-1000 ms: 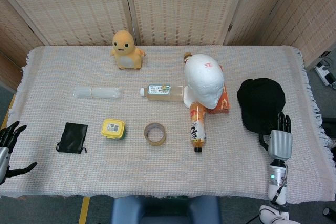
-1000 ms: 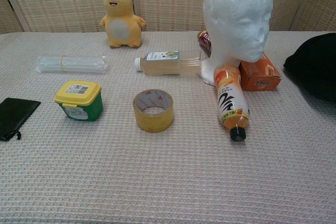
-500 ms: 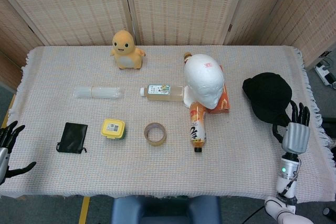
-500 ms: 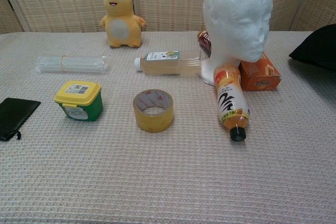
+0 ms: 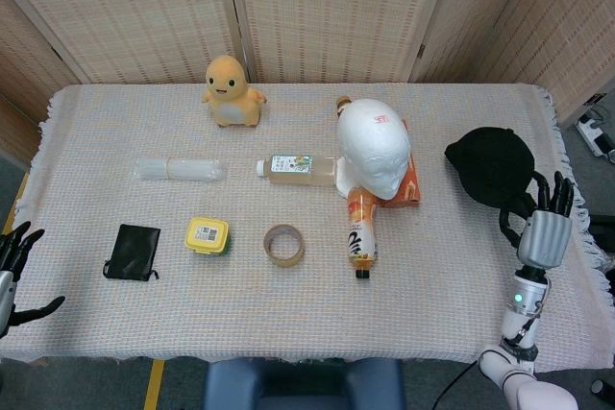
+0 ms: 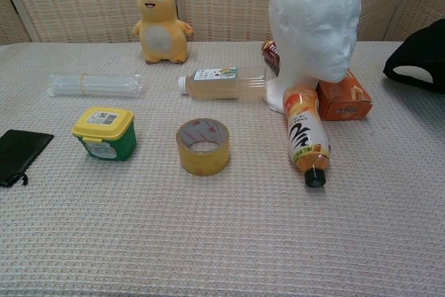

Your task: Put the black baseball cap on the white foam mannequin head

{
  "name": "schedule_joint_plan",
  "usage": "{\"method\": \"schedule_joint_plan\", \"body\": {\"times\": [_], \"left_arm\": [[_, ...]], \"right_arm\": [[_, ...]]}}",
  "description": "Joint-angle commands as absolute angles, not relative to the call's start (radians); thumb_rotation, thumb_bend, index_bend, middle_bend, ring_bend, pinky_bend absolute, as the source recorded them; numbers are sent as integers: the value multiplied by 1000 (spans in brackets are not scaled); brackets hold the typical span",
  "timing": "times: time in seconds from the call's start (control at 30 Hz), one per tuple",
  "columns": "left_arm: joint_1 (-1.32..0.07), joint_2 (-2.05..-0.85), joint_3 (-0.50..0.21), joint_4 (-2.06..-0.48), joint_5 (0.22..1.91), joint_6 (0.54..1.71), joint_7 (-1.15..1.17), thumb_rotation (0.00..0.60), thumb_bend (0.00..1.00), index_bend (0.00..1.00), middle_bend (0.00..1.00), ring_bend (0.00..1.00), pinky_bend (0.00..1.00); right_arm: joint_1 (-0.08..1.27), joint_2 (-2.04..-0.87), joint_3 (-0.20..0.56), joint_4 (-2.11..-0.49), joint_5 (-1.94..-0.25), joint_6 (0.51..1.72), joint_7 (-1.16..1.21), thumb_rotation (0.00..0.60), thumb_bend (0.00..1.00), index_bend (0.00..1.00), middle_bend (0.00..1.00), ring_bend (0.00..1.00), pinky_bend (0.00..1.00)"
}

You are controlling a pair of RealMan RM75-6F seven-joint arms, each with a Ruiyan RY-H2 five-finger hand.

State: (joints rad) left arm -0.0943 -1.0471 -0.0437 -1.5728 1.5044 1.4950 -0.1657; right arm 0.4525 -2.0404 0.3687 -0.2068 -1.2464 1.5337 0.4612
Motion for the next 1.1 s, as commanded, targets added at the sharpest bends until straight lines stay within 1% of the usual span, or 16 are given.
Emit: {"method": "schedule_joint_plan", "body": {"times": [0.03,0.27,0.4,0.53,0.7,0.8,1.0,1.1], "left_arm": [[-94,-1048,-42,-1573,1507,1495,-164,600,131,124,0,0,60],[-94,-1050,-42,-1571,1507,1493,-160,600,131,123,0,0,59],[-94,-1048,-44,-1571,1503,1491,-162,600,131,124,0,0,59],[-93,-1047,-50,-1570,1493,1492,-165,600,131,124,0,0,58],[-95,-1046,-55,-1569,1485,1485,-172,600,131,124,0,0,58],[-94,-1044,-53,-1570,1488,1486,-176,600,131,124,0,0,59],[-89,-1034,-53,-1575,1491,1492,-195,600,130,124,0,0,59],[-86,-1028,-50,-1578,1497,1494,-200,600,131,124,0,0,59]], "right_arm": [[513,-2006,422,-253,-1209,1563,459,600,353,867,182,0,0],[617,-1930,497,-394,-1179,1623,395,600,352,867,183,0,0],[678,-1883,532,-526,-1184,1669,322,600,347,868,183,0,0],[728,-1840,548,-682,-1213,1723,228,600,340,867,183,0,0],[781,-1813,529,-881,-1278,1765,76,600,334,868,183,0,0],[813,-1817,517,-968,-1315,1776,-2,600,331,867,183,0,0],[857,-1853,452,-1035,-1398,1776,-139,600,326,868,183,0,0],[856,-1874,410,-1036,-1431,1770,-177,600,326,867,183,0,0]]}}
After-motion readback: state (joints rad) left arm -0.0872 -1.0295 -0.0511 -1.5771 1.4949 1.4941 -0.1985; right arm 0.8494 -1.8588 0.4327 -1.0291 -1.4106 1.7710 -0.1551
